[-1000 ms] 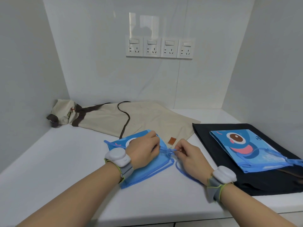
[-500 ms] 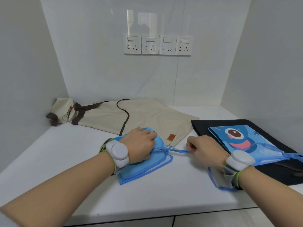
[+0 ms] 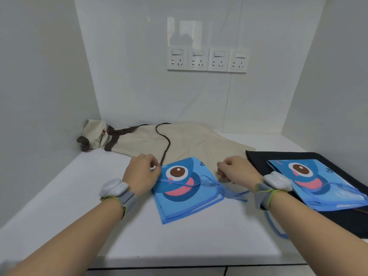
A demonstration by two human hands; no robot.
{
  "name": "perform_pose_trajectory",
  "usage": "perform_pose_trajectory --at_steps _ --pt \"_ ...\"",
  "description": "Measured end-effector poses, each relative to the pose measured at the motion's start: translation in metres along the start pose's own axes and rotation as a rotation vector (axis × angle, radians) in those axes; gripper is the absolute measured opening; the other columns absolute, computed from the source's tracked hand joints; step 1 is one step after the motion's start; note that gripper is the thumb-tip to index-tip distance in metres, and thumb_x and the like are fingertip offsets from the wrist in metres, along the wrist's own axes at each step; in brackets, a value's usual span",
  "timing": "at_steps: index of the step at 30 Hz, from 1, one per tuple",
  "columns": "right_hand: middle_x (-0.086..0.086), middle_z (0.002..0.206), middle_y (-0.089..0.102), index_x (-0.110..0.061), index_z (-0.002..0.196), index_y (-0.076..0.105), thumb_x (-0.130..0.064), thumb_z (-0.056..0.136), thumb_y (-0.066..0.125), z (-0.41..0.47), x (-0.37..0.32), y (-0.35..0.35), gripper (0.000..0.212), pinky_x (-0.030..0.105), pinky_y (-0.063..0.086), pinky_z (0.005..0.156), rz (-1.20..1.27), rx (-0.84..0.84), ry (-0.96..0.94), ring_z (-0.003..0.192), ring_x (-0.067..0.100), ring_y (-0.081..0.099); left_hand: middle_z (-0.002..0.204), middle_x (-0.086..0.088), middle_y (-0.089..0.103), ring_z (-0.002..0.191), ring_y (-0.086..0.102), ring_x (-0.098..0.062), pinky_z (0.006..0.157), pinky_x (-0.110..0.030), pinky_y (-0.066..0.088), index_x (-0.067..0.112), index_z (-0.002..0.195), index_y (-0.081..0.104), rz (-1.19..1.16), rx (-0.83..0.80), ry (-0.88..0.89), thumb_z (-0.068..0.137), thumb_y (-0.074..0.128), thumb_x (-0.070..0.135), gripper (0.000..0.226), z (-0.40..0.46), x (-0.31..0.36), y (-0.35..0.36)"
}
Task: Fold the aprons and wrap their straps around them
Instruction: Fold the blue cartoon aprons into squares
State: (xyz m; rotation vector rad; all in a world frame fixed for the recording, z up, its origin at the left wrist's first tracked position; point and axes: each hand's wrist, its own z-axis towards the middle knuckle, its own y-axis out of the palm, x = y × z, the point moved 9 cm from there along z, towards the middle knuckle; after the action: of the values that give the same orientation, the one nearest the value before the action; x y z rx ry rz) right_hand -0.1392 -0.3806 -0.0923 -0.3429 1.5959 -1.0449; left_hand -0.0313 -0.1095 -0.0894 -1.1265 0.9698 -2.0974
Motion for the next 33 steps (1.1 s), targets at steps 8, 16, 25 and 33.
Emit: perform_pose_trajectory --at_steps 8,16,25,33 --pt "0.005 0.068 0.057 -0.011 0.070 0.055 -0.036 0.083 0.057 0.016 -0.028 0.054 0.028 0.028 0.041 0.063 -0.150 -0.118 0.104 0.071 0.026 0.058 0.121 -0.010 0.057 0.117 0.050 -0.028 0.096 -0.038 0.043 0.014 0.136 0.046 -0.089 -0.133 -0.289 0.092 0.053 0.042 0.053 -0.014 -0.061 0.020" --pt "0.013 0.087 0.067 -0.016 0.095 0.044 -0.008 0.080 0.070 -0.011 -0.060 0.070 0.031 0.031 0.051 0.056 0.469 -0.196 0.050 0.069 0.026 0.065 0.084 -0.002 0.060 0.085 0.063 -0.022 0.085 -0.042 0.052 0.018 0.117 0.059 -0.559 -0.001 -0.390 0.087 0.067 0.029 0.033 -0.018 -0.065 0.005" --pt "0.013 0.101 0.073 -0.029 0.118 0.045 0.005 0.083 0.068 -0.044 -0.045 -0.024 0.054 0.051 0.058 0.072 0.751 -0.055 -0.143 0.084 0.039 0.071 0.096 -0.011 0.069 0.079 0.071 -0.026 0.066 -0.038 0.060 0.022 0.125 0.044 -1.079 -0.148 -0.350 0.090 0.066 0.011 0.042 -0.019 0.022 0.024" --pt "0.008 0.095 0.070 -0.027 0.079 0.072 -0.008 0.084 0.066 -0.038 0.110 -0.163 0.020 0.039 0.051 0.082 0.389 0.280 0.025 0.083 0.021 0.062 0.110 -0.019 0.068 0.078 0.069 -0.026 0.056 -0.029 0.055 0.007 0.111 0.057 -1.218 -0.489 -0.195 0.087 0.060 -0.008 0.028 -0.019 0.218 0.110"
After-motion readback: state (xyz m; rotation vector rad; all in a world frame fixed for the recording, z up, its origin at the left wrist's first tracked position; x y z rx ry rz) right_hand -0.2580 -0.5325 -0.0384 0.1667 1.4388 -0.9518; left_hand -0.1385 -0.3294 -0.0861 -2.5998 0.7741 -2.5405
